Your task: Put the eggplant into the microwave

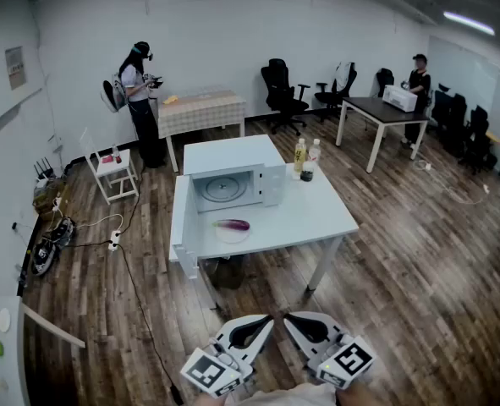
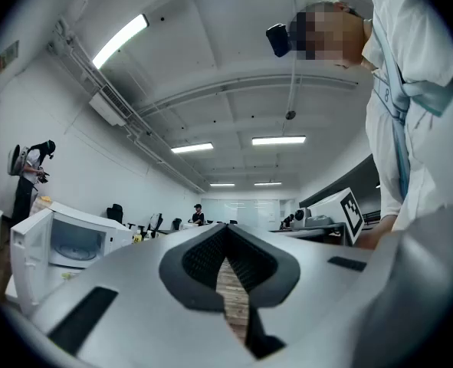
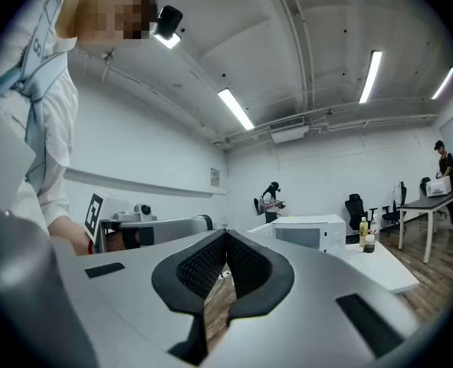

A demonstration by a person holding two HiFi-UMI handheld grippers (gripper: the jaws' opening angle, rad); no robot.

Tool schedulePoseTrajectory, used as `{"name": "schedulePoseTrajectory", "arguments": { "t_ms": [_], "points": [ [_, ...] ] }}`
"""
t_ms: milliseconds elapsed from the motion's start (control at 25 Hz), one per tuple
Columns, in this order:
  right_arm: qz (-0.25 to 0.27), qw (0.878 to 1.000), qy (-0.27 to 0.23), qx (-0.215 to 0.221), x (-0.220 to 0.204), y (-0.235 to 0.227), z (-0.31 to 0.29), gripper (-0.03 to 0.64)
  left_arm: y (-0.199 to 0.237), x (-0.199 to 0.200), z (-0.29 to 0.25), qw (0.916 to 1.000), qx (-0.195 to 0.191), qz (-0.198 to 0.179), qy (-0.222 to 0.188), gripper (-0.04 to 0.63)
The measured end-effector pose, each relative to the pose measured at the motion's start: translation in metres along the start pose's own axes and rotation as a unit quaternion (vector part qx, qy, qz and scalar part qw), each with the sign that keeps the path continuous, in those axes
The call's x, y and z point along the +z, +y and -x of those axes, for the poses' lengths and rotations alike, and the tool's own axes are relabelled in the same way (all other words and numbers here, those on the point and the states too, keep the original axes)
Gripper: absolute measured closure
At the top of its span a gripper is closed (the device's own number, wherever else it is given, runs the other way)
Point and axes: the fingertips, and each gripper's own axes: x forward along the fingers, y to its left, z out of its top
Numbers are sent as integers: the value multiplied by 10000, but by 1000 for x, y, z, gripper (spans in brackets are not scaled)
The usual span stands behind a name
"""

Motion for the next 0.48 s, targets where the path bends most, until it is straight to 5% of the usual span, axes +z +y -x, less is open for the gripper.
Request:
{"name": "schedulePoseTrajectory", "arguments": {
  "t_ms": [480],
  "points": [
    [57,10000,-43,24,3,3,-5,584,-1,13,-2,9999,-14,54,-86,592]
  ]
}}
